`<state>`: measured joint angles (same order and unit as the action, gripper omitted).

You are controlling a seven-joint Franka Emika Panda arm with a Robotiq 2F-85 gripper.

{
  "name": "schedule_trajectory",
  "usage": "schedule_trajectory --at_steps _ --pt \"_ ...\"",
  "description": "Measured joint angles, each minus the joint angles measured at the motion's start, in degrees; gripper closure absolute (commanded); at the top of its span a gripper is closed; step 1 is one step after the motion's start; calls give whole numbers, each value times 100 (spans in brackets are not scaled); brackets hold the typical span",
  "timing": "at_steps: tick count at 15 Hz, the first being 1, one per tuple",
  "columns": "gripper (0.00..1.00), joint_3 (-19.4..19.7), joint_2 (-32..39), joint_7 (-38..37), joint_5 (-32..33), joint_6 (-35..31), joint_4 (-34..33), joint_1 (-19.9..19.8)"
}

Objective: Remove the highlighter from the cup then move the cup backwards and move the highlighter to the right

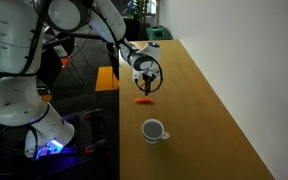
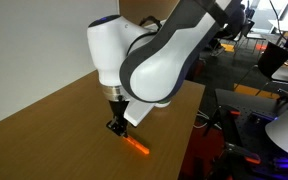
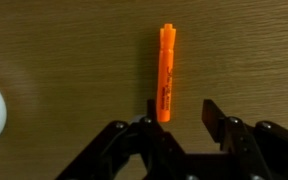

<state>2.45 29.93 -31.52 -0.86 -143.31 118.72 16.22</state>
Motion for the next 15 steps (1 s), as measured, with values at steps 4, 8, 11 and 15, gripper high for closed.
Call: schedule_trajectory --at_steps 4,8,11,15 --pt "0 -15 211 0 0 227 -323 -10" --pt "0 -11 291 0 0 353 -555 -11" --pt "0 22 277 -16 0 358 -643 -15" --pt "0 82 81 -95 -23 358 -597 -81"
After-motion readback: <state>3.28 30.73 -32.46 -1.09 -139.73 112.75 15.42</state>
